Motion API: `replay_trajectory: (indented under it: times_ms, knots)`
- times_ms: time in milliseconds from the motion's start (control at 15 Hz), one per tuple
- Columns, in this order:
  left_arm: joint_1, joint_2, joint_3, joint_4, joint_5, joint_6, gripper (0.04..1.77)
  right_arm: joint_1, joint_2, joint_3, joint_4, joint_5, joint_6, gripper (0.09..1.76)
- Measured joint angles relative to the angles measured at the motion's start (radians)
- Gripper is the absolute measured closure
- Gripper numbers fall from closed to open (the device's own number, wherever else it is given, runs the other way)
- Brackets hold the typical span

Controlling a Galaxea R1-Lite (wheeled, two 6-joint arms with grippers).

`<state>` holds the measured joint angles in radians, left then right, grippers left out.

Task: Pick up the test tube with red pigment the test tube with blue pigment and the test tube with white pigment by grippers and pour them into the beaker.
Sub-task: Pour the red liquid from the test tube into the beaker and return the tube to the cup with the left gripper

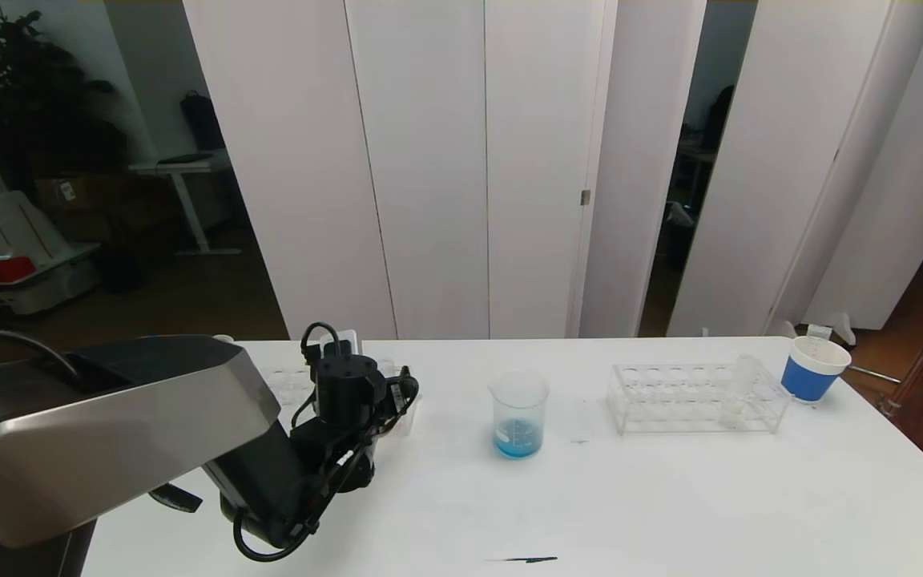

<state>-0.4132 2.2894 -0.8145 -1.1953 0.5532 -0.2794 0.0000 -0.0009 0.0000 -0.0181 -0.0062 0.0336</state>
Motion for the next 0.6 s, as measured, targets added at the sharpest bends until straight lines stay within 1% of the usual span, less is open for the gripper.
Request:
replay_trajectory:
  times_ms: [400, 467, 533, 600]
  knots:
    - [0.01, 0.028, -0.039, 0.0, 0.0, 0.001, 0.06, 0.0, 0.0, 0.0, 0.0, 0.0, 0.0, 0.1]
    - [0.011, 0.031, -0.043, 0.001, -0.001, 0.003, 0.08, 0.0, 0.0, 0.0, 0.0, 0.0, 0.0, 0.1]
    - [0.011, 0.034, -0.047, 0.002, -0.004, 0.006, 0.23, 0.0, 0.0, 0.0, 0.0, 0.0, 0.0, 0.1]
    - [0.01, 0.036, -0.049, 0.002, -0.013, 0.01, 0.54, 0.0, 0.0, 0.0, 0.0, 0.0, 0.0, 0.1]
